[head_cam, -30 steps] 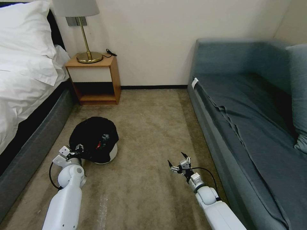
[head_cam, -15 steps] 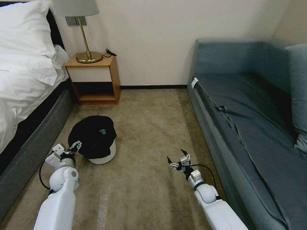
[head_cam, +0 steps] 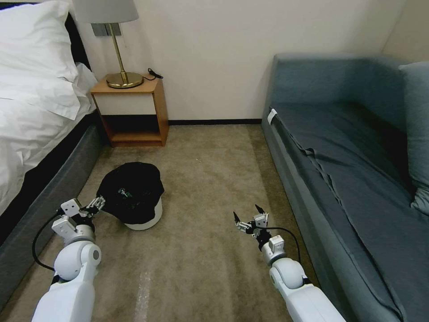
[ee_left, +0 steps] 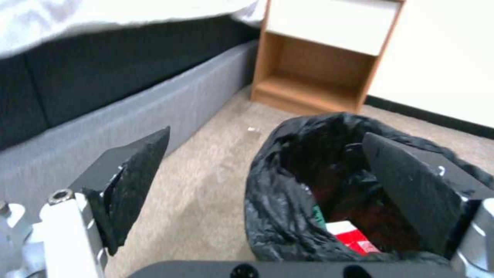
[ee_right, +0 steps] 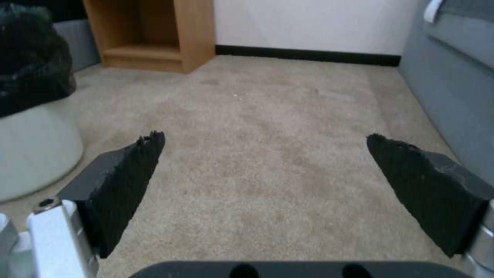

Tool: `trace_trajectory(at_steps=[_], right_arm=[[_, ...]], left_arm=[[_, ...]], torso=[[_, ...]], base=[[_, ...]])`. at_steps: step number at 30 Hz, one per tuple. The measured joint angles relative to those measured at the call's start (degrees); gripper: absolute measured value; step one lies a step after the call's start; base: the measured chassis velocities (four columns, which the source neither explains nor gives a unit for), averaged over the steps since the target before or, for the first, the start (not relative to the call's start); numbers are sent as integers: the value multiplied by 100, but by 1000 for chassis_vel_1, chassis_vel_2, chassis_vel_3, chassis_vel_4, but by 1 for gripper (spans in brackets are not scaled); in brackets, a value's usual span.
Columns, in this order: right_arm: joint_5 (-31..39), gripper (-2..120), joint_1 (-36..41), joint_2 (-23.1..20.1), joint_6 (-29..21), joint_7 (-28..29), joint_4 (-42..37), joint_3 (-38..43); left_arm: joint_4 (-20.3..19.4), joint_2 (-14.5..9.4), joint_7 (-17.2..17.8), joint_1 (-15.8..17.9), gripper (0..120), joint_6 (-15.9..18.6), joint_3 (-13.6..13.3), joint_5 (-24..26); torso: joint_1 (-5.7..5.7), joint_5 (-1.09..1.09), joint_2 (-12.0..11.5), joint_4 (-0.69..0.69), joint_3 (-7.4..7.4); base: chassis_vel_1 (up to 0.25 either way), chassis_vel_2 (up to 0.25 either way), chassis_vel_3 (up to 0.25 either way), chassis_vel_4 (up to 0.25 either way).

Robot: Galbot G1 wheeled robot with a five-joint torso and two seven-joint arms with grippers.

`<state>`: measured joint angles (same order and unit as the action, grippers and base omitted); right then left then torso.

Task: Pick up the trash bin, then pick up the garbage on the floor and place it into the trash bin.

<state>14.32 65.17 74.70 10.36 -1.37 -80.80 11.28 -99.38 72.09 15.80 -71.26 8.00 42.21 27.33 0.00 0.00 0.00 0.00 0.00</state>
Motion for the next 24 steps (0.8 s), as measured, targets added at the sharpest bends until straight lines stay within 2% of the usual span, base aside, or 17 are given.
trace_trajectory(at_steps=[1, 2, 3, 4, 7, 8, 10, 11, 12, 13, 15, 18, 20, 21, 24], right_arm=[[73, 100, 71, -10, -36, 40, -87, 12], [73, 100, 71, -10, -36, 40, -87, 12], [139, 100, 142, -24, -71, 56, -168, 41], [139, 100, 142, -24, -71, 56, -168, 41], [338, 100, 388, -81, -144, 67, -403, 152], [338, 100, 388, -81, -144, 67, -403, 152], [374, 100, 497, -94, -154, 67, -486, 210], [374, 100, 497, -94, -154, 67, -486, 210], [457, 100, 592, -101, -160, 63, -560, 263], [457, 100, 592, -101, -160, 63, -560, 263], [613, 100, 681, -101, -169, 57, -672, 319], [673, 100, 720, -101, -181, 47, -729, 345], [789, 100, 770, -90, -190, -7, -801, 407], [789, 100, 770, -90, -190, -7, -801, 407], [925, 100, 828, -57, -192, -110, -822, 499]], left_arm=[[-182, -34, -80, -179, 100, -27, -11, -122], [-182, -34, -80, -179, 100, -27, -11, -122], [-351, -62, -157, -377, 100, -42, -19, -211], [-351, -62, -157, -377, 100, -42, -19, -211], [-754, -137, -306, -937, 100, -108, 22, -429], [-754, -137, -306, -937, 100, -108, 22, -429], [-940, -172, -430, -1217, 100, -164, 87, -498], [-940, -172, -430, -1217, 100, -164, 87, -498], [-1058, -193, -679, -1455, 100, -332, 190, -613], [-1058, -193, -679, -1455, 100, -332, 190, -613], [-1109, -204, -949, -1675, 100, -647, 320, -753], [-1125, -210, -1056, -1766, 100, -770, 390, -768], [-1148, -223, -1328, -1953, 100, -998, 508, -769], [-1148, -223, -1328, -1953, 100, -998, 508, -769], [-1149, -224, -1614, -2162, 100, -1265, 624, -823]], torso=[[0, 0, 0, -1, 0], [0, 0, 0, -1, 0], [0, 2, 0, 0, 0], [0, 2, 0, 0, 0], [0, 1, 0, 0, 0], [0, 1, 0, 0, 0], [0, 0, 0, 0, 0], [0, 0, 0, 0, 0], [0, 1, 0, 0, 0], [0, 1, 0, 0, 0], [0, 1, 0, 0, 0], [0, 0, 0, 1, -1], [0, 1, 0, 0, 0], [0, 1, 0, 0, 0], [0, 0, 0, 0, -1]], base=[[0, 0, 0, 0], [0, 0, 0, 0], [0, 0, 0, 0], [0, 0, 0, 0], [0, 0, 0, 0], [0, 0, 0, 0], [0, 0, 0, 0], [0, 0, 0, 0], [0, 0, 0, 0], [0, 0, 0, 0], [0, 0, 0, 0], [0, 0, 0, 0], [0, 0, 0, 0], [0, 0, 0, 0], [0, 0, 0, 0]])
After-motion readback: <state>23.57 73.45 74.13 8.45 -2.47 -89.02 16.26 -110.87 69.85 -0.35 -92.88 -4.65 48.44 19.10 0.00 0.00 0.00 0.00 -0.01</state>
